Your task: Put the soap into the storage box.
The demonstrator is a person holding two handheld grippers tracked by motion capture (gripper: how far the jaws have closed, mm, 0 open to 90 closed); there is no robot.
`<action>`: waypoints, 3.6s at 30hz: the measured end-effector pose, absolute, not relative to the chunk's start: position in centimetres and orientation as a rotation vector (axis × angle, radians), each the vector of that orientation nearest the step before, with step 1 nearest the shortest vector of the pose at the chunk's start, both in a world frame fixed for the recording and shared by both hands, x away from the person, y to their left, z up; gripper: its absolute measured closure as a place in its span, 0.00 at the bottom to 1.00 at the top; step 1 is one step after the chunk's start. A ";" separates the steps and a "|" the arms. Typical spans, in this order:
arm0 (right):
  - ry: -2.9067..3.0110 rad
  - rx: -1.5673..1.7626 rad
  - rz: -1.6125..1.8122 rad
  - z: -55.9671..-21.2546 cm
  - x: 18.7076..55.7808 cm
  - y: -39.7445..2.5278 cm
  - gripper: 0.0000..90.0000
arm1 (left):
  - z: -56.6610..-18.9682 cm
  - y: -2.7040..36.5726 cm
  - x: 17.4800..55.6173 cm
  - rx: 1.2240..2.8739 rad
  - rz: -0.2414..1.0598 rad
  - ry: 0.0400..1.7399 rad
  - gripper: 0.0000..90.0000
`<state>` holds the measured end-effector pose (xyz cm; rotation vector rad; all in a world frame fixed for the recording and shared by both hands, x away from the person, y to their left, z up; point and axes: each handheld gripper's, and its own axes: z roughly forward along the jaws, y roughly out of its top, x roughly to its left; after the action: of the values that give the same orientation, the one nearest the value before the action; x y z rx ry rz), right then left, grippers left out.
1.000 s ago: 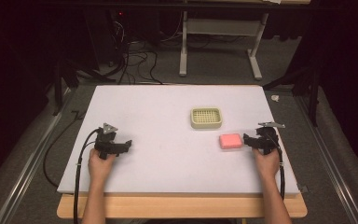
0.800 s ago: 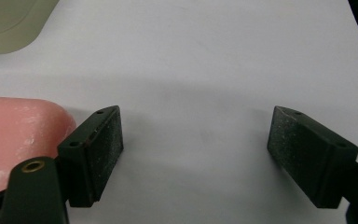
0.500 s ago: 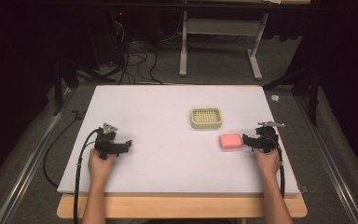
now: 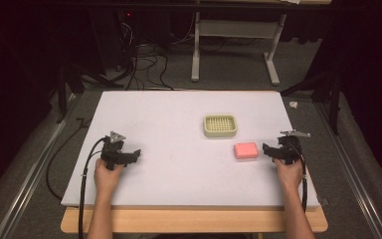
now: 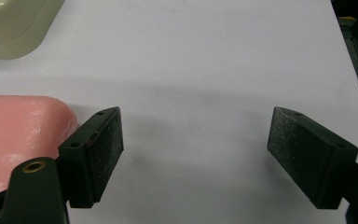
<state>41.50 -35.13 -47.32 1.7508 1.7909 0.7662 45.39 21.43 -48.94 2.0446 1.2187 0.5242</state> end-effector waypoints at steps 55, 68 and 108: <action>1.920 1.556 0.921 -45.9 36.3 -28.6 0.16 | -48.9 21.4 45.4 2.044 0.525 1.219 0.17; 1.924 1.520 0.921 -45.6 37.3 -27.0 0.15 | -48.9 21.4 45.4 2.044 0.525 1.219 0.17; 1.956 1.617 0.813 -47.9 41.0 -25.9 0.14 | -48.9 21.4 45.4 2.047 0.524 1.218 0.17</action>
<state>40.99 -25.93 -47.93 1.6170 1.9559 0.8134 45.38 21.44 -48.93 2.0474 1.2177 0.5244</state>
